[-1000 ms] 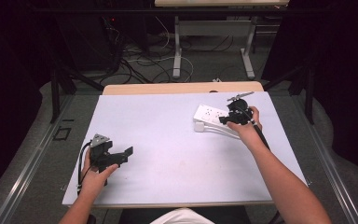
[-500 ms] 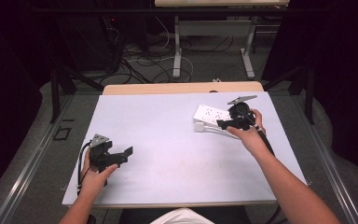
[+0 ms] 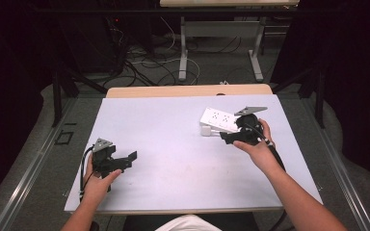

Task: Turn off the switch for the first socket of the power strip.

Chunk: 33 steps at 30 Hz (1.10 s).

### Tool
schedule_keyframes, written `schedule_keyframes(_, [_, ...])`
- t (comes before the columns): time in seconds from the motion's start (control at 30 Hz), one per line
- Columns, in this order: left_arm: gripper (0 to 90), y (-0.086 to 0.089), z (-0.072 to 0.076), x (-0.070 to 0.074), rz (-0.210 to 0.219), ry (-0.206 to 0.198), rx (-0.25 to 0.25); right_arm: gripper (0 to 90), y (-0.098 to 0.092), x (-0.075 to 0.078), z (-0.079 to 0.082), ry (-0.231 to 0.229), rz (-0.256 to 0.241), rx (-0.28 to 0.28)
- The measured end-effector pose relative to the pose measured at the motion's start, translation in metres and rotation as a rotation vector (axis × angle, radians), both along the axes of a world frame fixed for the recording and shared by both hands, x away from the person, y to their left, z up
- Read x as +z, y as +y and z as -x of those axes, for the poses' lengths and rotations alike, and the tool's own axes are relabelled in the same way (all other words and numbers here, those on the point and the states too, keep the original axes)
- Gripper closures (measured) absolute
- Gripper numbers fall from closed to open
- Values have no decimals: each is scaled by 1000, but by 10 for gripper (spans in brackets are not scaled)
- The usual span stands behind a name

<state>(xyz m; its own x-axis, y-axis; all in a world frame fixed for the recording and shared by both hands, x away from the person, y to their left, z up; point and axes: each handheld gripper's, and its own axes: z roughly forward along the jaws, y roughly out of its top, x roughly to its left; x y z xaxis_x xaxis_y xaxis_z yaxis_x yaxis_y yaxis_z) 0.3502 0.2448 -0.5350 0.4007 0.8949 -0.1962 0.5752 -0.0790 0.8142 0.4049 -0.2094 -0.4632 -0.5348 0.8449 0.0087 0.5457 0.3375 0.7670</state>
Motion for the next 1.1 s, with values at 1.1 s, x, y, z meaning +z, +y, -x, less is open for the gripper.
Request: schedule_keyframes(1.1, [41, 0, 0, -1, -7, 1, 1, 0, -45, -28, 64, -75, -40, -49])
